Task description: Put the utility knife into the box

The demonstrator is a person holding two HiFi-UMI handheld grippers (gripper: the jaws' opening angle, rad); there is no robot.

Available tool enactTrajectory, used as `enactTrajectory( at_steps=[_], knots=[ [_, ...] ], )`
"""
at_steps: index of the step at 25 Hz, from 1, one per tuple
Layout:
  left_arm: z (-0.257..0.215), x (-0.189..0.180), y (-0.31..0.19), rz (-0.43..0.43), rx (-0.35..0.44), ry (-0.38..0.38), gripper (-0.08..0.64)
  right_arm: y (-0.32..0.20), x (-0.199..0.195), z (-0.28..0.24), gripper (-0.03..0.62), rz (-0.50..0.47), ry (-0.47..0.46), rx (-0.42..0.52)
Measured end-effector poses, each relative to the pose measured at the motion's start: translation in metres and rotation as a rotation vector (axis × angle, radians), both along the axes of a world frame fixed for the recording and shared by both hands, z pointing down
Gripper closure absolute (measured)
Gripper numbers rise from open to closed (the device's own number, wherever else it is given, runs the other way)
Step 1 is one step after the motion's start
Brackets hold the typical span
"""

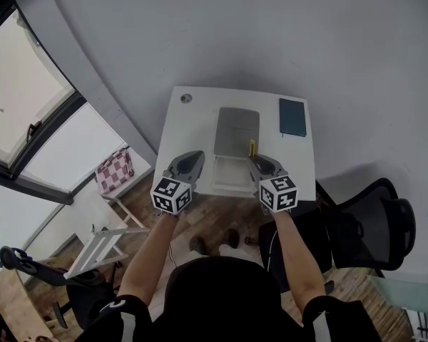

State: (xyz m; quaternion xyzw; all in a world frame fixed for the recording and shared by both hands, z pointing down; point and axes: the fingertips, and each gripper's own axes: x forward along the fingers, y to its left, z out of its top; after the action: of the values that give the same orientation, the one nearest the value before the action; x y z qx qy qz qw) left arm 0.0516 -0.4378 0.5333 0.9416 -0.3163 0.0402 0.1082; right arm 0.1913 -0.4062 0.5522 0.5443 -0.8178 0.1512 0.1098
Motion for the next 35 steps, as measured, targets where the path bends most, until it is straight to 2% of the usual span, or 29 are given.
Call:
enactTrajectory(
  at_steps=[10, 14, 18, 24, 35],
  knots=[
    [0.027, 0.005, 0.007, -0.004, -0.047, -0.026, 0.535, -0.008, 0.000, 0.046, 0.528, -0.051, 0.024, -0.096],
    [0.038, 0.009, 0.010, 0.022, -0.062, -0.009, 0.534, -0.011, -0.002, 0.070, 0.528, -0.079, 0.038, -0.144],
    [0.054, 0.010, 0.009, 0.027, -0.080, -0.036, 0.535, -0.014, -0.006, 0.100, 0.528, -0.116, 0.056, -0.203],
    [0.075, 0.009, 0.010, 0.011, -0.134, -0.027, 0.534, -0.015, -0.013, 0.140, 0.528, -0.179, 0.095, -0.291],
    [0.105, 0.001, 0.004, -0.033, -0.194, -0.054, 0.535, -0.017, -0.019, 0.196, 0.528, -0.233, 0.095, -0.419]
  ],
)
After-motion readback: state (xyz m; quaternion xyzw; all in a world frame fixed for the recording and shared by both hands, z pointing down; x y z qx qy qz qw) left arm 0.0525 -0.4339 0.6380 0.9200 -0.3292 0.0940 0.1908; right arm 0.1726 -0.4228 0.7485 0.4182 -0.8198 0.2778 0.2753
